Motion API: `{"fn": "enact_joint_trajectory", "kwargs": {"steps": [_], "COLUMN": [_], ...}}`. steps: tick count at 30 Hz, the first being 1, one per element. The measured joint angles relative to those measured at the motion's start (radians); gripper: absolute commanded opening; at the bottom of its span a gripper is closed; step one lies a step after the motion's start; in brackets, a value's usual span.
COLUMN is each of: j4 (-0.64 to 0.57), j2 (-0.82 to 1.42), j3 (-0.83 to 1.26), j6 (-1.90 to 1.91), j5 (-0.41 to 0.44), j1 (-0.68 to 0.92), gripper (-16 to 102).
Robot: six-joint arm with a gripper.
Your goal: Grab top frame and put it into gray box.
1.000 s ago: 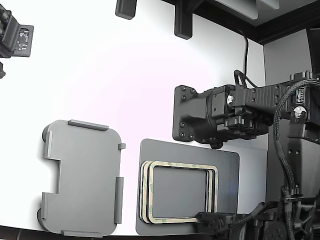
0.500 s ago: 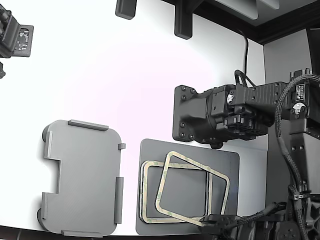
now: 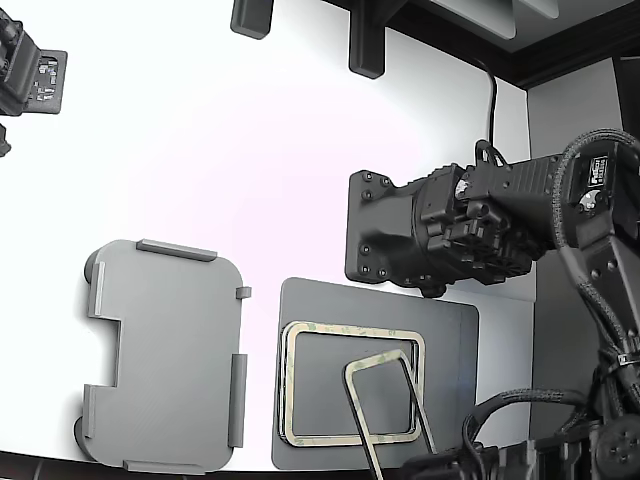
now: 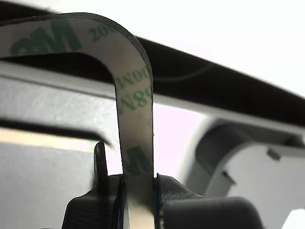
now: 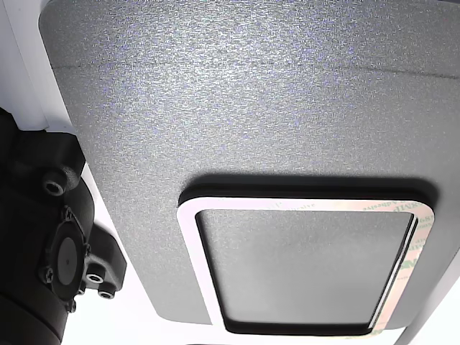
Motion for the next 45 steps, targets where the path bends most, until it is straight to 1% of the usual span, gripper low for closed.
{"fn": "enact_joint_trajectory", "kwargs": {"steps": [2,6,11,14,16,19,25,30,34,39,45], "j4": [0.000,0.002,0.002,0.002,0.002,0.002,0.002,0.002,0.002,0.002,0.002], "j2": [0.021,0.064,0.138,0.161,0.158,0.130,0.126,0.101,0.067,0.037,0.005], "j3": [-0.018,-0.009,0.041,0.048,0.037,-0.003,-0.008,-0.009,-0.009,0.031,0.072], "j6": [0.192,0.489,0.762,0.894,0.960,1.045,1.413,1.805,2.089,2.365,2.548], "j5": [0.026,0.000,0.089,0.097,0.081,0.035,0.063,0.026,0.028,-0.040,-0.126], "j1": [-0.028,-0.117,-0.209,-0.273,-0.324,-0.405,-0.500,-0.549,-0.565,-0.624,-0.689], "gripper": [-11,-12,-13,-13,-13,-13,-13,-13,-13,-13,-13]}}
